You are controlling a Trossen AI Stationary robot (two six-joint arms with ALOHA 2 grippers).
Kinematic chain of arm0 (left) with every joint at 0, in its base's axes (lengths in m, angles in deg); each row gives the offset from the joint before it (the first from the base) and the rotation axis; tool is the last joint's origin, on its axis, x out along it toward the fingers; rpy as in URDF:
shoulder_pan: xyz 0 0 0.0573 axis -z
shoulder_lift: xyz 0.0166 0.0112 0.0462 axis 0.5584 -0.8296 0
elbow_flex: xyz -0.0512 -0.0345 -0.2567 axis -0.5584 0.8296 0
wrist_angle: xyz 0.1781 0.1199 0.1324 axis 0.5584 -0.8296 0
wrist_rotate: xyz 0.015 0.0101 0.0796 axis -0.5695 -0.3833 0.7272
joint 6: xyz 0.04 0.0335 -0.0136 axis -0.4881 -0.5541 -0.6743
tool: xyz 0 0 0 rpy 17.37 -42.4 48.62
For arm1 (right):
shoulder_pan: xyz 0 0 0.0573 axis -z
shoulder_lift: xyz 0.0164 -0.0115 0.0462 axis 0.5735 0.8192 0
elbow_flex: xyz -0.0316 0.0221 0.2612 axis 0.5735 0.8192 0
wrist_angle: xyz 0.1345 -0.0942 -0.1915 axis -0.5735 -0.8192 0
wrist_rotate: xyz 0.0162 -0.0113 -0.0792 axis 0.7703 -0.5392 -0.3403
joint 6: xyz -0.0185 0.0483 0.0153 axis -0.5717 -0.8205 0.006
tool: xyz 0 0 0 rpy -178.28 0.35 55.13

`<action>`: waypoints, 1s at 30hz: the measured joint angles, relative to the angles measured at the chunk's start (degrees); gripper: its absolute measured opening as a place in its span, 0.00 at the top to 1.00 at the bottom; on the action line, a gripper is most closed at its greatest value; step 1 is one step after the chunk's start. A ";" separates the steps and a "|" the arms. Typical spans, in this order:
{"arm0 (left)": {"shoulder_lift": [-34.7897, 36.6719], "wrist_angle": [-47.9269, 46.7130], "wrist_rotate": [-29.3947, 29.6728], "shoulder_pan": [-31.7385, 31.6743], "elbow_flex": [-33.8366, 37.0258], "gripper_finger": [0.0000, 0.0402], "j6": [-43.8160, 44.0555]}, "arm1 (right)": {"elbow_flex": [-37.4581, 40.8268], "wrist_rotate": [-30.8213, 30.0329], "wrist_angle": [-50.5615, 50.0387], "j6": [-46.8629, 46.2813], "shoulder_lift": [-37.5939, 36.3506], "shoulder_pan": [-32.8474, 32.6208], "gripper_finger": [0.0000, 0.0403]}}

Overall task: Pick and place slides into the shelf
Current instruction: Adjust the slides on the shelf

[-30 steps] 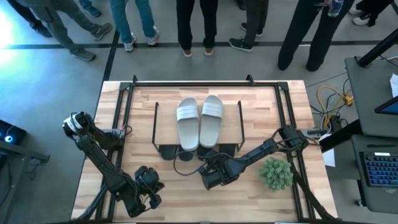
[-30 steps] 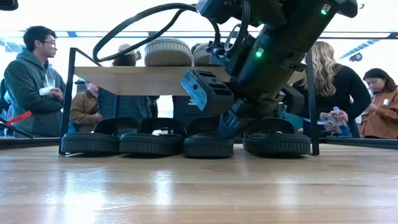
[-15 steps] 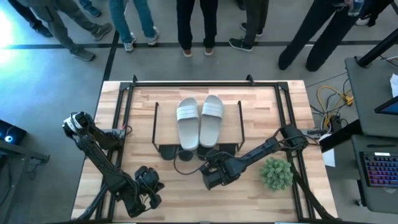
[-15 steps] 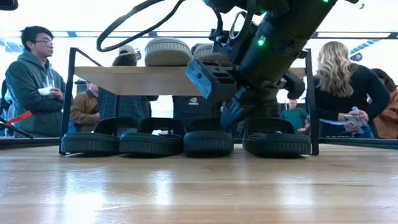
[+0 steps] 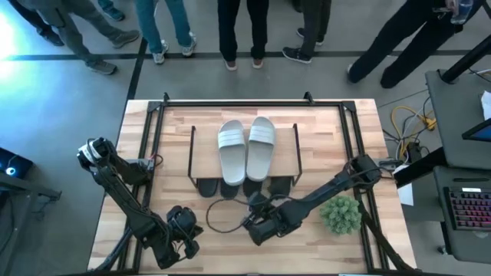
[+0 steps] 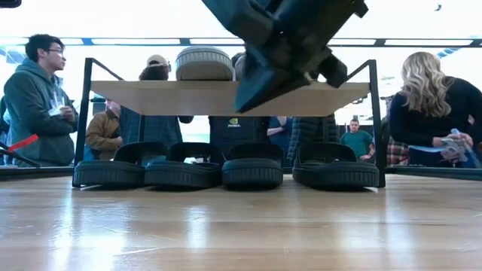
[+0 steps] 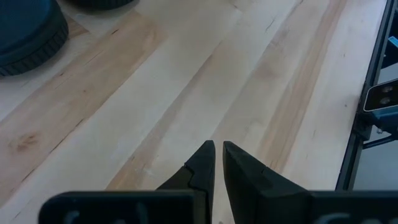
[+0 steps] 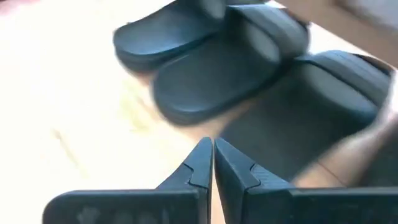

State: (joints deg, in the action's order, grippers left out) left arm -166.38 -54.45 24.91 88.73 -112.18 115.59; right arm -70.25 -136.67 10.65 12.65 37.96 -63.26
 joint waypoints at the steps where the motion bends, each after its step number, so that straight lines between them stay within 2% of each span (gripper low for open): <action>1: 0.02 -0.01 0.01 0.00 0.00 0.96 0.00 | 0.20 0.23 2.18 2.24 0.26 0.07 0.98; 4: 0.02 0.06 -0.01 0.00 0.00 0.96 -0.01 | 0.38 0.50 5.13 5.14 1.50 1.39 0.98; 15: 0.07 -0.06 -0.12 0.09 -0.02 0.96 -0.02 | 2.25 0.85 4.48 4.99 4.83 4.93 0.98; 23: 0.07 0.00 -0.93 0.11 -0.02 0.96 -0.02 | 3.74 0.71 -5.90 -4.50 4.90 4.82 0.98; 30: 0.07 0.03 -1.17 0.17 -0.02 0.96 -0.02 | 3.78 0.91 -7.89 -5.84 4.90 3.21 0.98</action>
State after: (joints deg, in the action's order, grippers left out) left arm -166.32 -54.42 23.74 88.90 -112.20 115.57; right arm -66.47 -135.76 2.77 6.81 42.86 -60.05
